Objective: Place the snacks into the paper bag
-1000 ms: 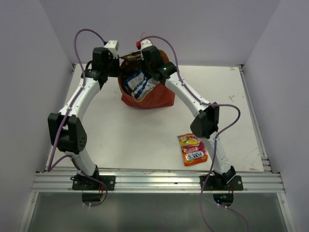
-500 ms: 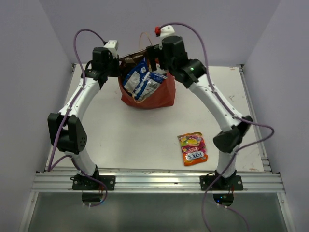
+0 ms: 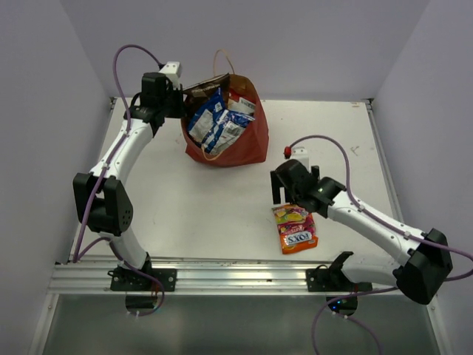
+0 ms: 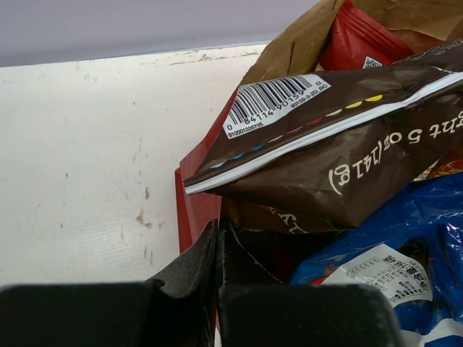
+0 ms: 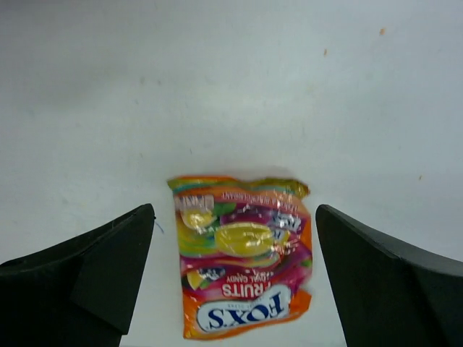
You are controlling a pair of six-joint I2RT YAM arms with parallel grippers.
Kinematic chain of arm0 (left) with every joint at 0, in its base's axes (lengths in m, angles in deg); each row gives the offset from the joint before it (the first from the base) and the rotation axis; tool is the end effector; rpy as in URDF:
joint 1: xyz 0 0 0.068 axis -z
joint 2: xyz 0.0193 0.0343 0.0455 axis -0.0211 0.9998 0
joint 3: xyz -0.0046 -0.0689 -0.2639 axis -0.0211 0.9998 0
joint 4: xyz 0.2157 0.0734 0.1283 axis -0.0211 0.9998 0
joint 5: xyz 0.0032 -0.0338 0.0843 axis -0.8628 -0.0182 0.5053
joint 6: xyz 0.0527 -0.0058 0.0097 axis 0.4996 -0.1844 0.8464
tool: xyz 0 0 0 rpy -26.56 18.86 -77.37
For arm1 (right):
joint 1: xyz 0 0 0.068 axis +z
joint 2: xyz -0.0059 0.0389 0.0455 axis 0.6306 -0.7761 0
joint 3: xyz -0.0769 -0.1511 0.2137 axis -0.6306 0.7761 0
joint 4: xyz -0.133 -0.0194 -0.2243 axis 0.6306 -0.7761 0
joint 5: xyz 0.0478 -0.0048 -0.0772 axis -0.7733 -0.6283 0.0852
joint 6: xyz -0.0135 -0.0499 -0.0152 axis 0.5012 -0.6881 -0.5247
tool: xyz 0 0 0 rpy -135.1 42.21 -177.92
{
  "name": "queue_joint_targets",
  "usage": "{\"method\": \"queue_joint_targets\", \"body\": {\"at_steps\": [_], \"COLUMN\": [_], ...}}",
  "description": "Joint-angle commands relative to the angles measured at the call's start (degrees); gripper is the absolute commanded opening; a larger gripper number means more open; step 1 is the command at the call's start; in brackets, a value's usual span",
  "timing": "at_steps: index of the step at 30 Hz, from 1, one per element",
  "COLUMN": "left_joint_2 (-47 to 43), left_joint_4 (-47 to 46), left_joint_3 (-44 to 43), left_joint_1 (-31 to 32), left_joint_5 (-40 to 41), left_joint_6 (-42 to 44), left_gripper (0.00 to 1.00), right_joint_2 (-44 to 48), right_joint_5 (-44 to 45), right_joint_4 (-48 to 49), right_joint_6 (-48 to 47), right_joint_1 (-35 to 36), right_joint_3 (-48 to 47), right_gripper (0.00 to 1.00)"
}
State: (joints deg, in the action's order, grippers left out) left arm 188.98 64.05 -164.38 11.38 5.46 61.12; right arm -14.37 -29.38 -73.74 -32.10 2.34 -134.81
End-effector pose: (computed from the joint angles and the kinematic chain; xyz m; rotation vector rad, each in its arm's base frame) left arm 0.4067 -0.0765 0.3464 0.0669 2.0886 -0.3184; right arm 0.1949 0.1493 0.2947 -0.0887 2.2805 -0.0065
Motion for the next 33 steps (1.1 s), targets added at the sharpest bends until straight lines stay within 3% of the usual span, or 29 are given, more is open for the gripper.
{"method": "queue_joint_targets", "body": {"at_steps": [1,13,21,22,23,25,26,28,30,33], "left_joint_2": [-1.2,-1.3,-1.5,-1.4,-1.4,-1.4,-1.3,-1.3,-1.3,-1.1], "left_joint_4": [-1.2,-1.8,-1.8,-1.8,-1.8,-1.8,-1.7,-1.8,-1.8,-1.7], "left_joint_3": [-2.6,-0.8,-0.8,-0.7,-0.7,-0.7,-0.7,-0.7,-0.7,-0.9], "left_joint_1": [-0.2,-0.2,-0.2,-0.2,-0.2,-0.2,-0.2,-0.2,-0.2,-0.2], "left_joint_5": [-1.7,-1.8,-1.7,-1.8,-1.7,-1.7,-1.7,-1.7,-1.7,-2.0], "left_joint_6": [-0.8,-0.7,-0.5,-0.5,-0.5,-0.5,-0.5,-0.5,-0.5,-0.5], "left_gripper": [0.0,0.0,0.0,0.0,0.0,0.0,0.0,0.0,0.0,0.0], "right_joint_2": [4.8,4.6,-0.2,-0.7,-1.1,-1.1,-0.7,0.2,1.6,2.8], "right_joint_5": [-0.4,-6.3,-5.7,-5.7,-5.5,-4.9,-4.7,-2.4,-0.7,1.7], "right_joint_4": [-0.8,2.4,5.4,5.6,5.5,4.8,4.1,0.2,-2.8,-9.8], "right_joint_6": [11.1,26.6,29.4,29.5,29.7,30.1,30.0,30.1,30.1,28.3], "right_joint_1": [2.9,9.0,10.0,10.1,10.3,10.5,10.9,11.6,12.5,13.4], "right_joint_3": [5.5,21.8,25.8,26.0,26.1,26.0,25.2,23.9,21.1,13.8], "right_gripper": [0.97,0.93,0.9,0.87,0.69,0.54,0.36,0.17,0.04,0.0]}}
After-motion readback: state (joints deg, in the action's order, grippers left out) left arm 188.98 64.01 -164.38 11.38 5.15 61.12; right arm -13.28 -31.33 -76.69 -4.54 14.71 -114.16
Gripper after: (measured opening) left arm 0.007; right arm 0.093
